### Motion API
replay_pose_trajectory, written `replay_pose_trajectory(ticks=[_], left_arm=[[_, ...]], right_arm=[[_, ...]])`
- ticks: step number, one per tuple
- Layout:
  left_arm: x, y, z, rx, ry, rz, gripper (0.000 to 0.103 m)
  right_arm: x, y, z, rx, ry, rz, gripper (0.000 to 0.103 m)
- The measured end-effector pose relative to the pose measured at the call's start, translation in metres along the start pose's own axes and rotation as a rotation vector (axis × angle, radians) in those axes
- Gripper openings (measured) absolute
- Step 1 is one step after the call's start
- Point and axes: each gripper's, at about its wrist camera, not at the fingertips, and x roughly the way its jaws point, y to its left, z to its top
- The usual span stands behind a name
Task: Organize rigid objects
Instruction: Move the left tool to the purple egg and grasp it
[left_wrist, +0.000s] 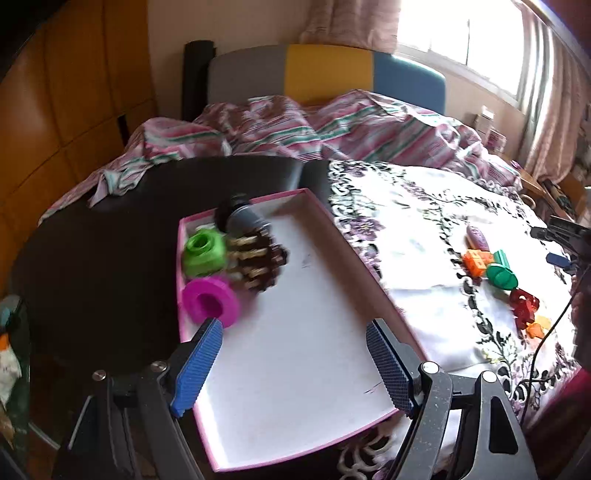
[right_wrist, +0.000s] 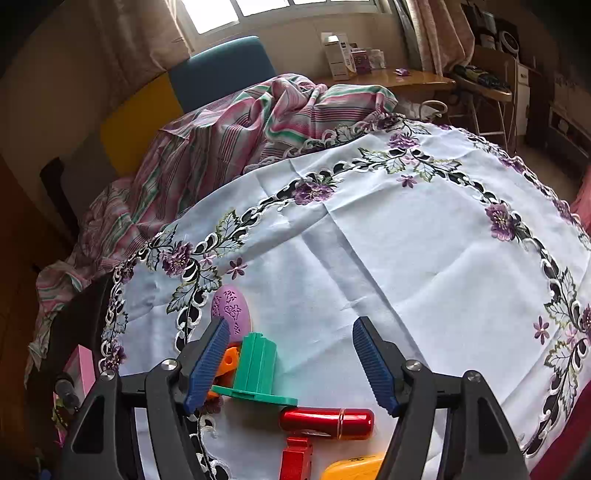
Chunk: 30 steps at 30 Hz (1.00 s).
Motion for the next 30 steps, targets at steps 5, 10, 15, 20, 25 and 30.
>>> replay_pose_trajectory(ticks=[5,10,15,20,25,30], left_arm=[[0.004,-0.022,0.012,0.046,-0.007,-0.03,0.081],[0.008,-0.04,0.021,0.075,-0.011,-0.057,0.081],[0.015,-0.058,0.027,0.12,-0.009,-0.06,0.081],[0.024,-0.071,0.033,0.139,0.003,-0.076,0.083],[0.033,-0.088,0.04,0.174,0.007,-0.092,0.084],[0.048,-0.107,0.056,0.191,0.029,-0.145,0.084]], right_arm=[[0.003,-0.009,0.001,0.051,0.018,0.016,0.071],[0.002,-0.015,0.003,0.085,0.021,0.022,0.071],[0.003,-0.019,0.004,0.104,0.026,0.03,0.071],[0.001,-0.021,0.005,0.114,0.023,0.039,0.071],[0.001,-0.021,0.005,0.119,0.024,0.047,0.071],[-0.001,-0.023,0.007,0.127,0.012,0.049,0.071]])
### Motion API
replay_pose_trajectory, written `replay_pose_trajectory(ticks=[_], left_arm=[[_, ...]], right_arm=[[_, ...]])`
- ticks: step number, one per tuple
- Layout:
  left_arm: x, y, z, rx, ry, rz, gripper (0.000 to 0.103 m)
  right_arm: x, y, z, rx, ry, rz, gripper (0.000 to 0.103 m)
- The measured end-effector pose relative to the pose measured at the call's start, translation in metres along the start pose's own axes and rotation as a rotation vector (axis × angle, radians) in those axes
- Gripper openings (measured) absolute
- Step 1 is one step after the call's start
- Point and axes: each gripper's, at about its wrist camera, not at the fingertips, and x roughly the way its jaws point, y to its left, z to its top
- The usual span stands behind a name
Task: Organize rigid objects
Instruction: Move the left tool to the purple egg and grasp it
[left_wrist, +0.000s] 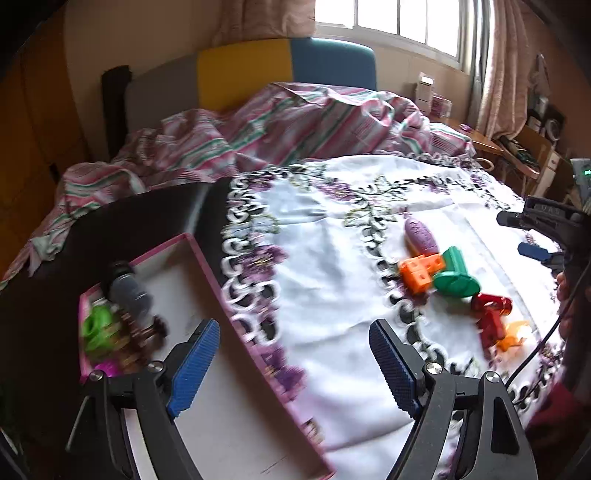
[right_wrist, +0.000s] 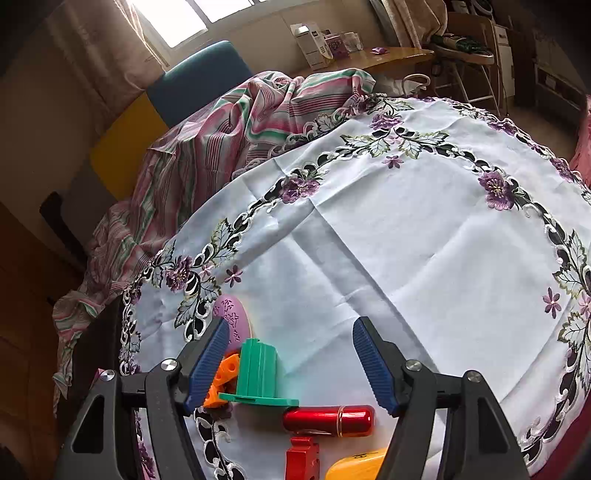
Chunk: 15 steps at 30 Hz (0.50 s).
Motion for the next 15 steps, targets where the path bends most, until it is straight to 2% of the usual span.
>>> replay_pose_trajectory(ticks=[8,11,15], left_arm=[[0.042,-0.031,0.04,0.012,0.047,-0.101,0.082],[0.064,-0.05,0.055,0.024,0.081,-0.146,0.076],[0.093,-0.078,0.075,0.037,0.124,-0.194,0.072]], right_arm=[[-0.001,-0.012,0.003,0.07,-0.006,0.011,0.071],[0.001,-0.012,0.003,0.075,0.003,0.015,0.071],[0.003,-0.009,0.003,0.071,0.011,0.025,0.071]])
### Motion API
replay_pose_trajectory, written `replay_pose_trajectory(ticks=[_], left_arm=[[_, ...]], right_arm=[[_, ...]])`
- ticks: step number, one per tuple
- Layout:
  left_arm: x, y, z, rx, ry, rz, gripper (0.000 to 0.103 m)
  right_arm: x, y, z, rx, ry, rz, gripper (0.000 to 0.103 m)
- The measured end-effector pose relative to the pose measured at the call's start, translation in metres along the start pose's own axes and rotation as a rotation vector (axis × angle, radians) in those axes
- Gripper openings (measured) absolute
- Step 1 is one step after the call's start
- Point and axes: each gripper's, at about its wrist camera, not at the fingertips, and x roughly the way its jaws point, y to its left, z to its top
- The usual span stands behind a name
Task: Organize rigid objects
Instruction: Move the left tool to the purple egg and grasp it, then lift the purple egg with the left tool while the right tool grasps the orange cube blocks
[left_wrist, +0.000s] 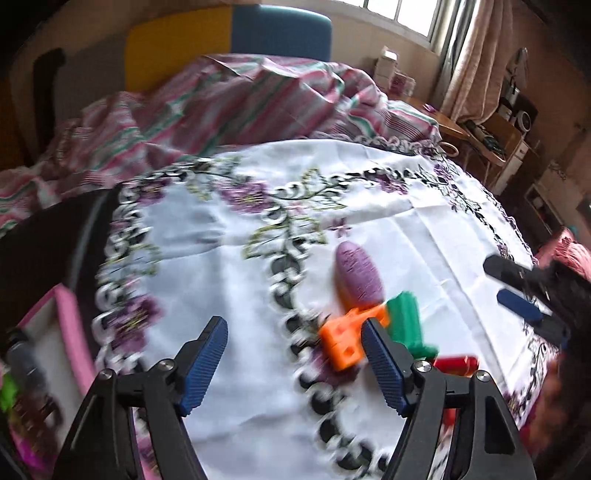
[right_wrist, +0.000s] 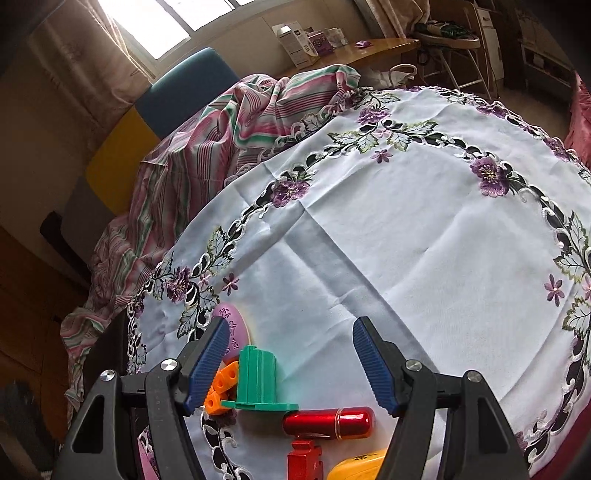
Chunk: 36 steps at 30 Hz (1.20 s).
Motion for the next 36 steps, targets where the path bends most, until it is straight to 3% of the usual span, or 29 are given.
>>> replay_pose_trajectory(ticks=[3,13,15,17,20,23,27,30,36], left_arm=[[0.023,-0.014,0.016,0.007,0.034,-0.021,0.064],[0.097,-0.043,0.047,0.032,0.152,-0.003,0.064],[0.113,-0.044,0.043,0.043,0.198,-0.02,0.058],[0.107,-0.042,0.041,0.048,0.145,-0.005,0.042],[0.098,-0.023,0.039,-0.04,0.149,-0.073,0.042],[0.07,-0.01,0.035,-0.022,0.078,-0.054,0.042],[0.028,0.009,0.018,-0.031,0.039,-0.071,0.042],[0.0,0.015,-0.012,-0.002,0.032,-0.061,0.042],[-0.024,0.014,-0.09,0.002,0.11,-0.087,0.042]], right_arm=[[0.0,0.0,0.0,0.002,0.004,0.009,0.071],[-0.005,-0.007,0.003,0.041,-0.01,0.042,0.071],[-0.004,-0.008,0.003,0.047,-0.009,0.042,0.071],[-0.003,-0.009,0.003,0.045,-0.005,0.043,0.071],[-0.002,-0.007,0.002,0.037,0.0,0.041,0.071],[0.0,-0.005,0.001,0.024,0.005,0.035,0.071],[0.005,-0.002,-0.001,0.01,0.036,0.037,0.071],[0.01,0.002,-0.004,-0.014,0.057,0.037,0.071],[0.016,0.01,-0.008,-0.067,0.091,0.033,0.071]])
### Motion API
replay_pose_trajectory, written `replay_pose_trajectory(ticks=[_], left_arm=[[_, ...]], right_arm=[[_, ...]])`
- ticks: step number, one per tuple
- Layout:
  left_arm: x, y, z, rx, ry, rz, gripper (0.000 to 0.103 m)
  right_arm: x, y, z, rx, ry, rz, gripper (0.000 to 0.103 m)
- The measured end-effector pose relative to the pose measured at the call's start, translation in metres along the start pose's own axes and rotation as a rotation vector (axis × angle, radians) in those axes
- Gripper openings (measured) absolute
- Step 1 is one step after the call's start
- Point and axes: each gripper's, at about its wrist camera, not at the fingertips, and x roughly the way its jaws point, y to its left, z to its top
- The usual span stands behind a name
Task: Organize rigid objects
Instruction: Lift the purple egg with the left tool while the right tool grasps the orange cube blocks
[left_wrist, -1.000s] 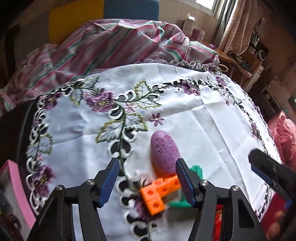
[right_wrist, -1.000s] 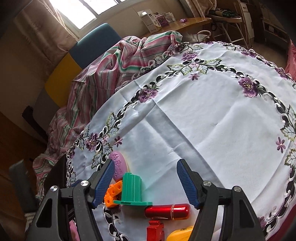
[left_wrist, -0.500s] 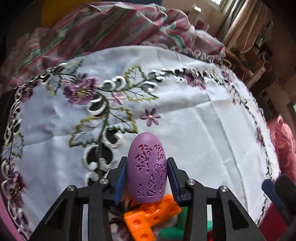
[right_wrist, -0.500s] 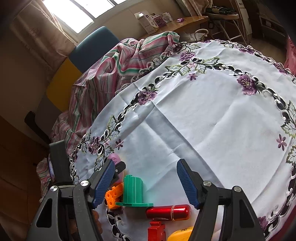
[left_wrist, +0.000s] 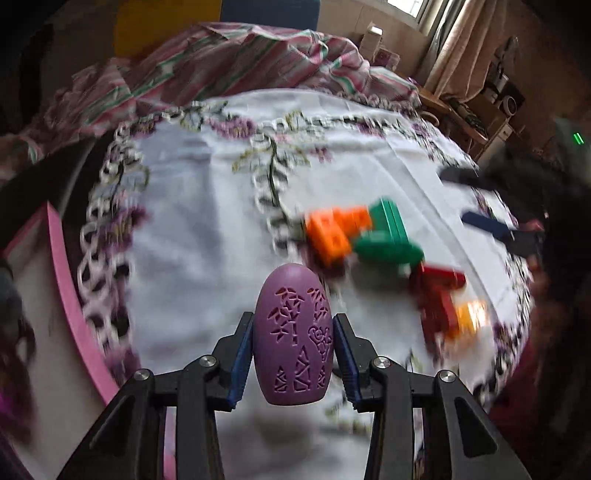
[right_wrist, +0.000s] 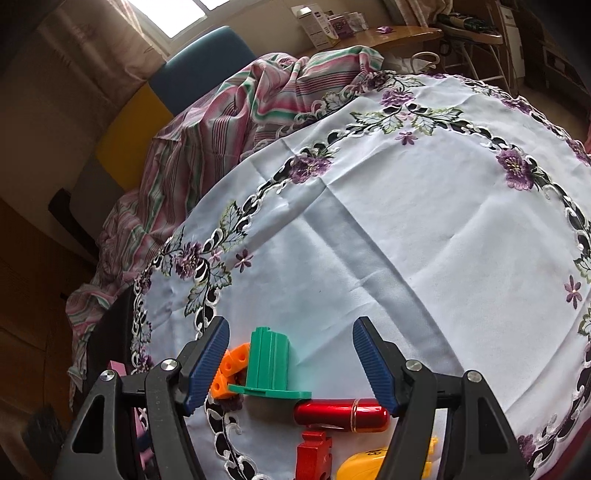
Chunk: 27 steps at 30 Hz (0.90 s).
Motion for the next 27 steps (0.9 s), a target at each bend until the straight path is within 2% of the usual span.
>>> replay_pose_trajectory(ticks=[4,6,10,12,15,21,24,27], left_arm=[[0.001,-0.015,-0.034,0.035,0.019,0.001,0.042],[0.006,-0.019,-0.043,0.032,0.035,-0.001,0.042],[0.006,-0.022,-0.047,0.036,-0.001,0.009,0.042],[0.008,-0.02,-0.047,0.029,-0.008,0.005,0.042],[0.009,-0.019,-0.045,0.025,-0.009,0.006,0.042],[0.011,-0.021,-0.046,0.027,-0.021,0.01,0.041],[0.011,-0.018,-0.046,0.013,-0.026,-0.006,0.041],[0.011,-0.017,-0.045,0.002,-0.027,-0.018,0.041]], right_arm=[[0.008,0.008,-0.005,-0.043,0.035,0.0,0.071],[0.008,0.017,-0.008,-0.081,0.041,0.027,0.07],[0.01,0.051,-0.021,-0.235,0.079,0.099,0.068],[0.014,0.071,-0.03,-0.348,0.09,0.095,0.068],[0.027,0.096,-0.04,-0.516,0.136,0.049,0.069],[0.066,0.123,-0.047,-0.784,0.264,-0.07,0.078],[0.087,0.13,-0.05,-0.87,0.31,-0.147,0.079],[0.107,0.127,-0.052,-0.899,0.372,-0.194,0.079]])
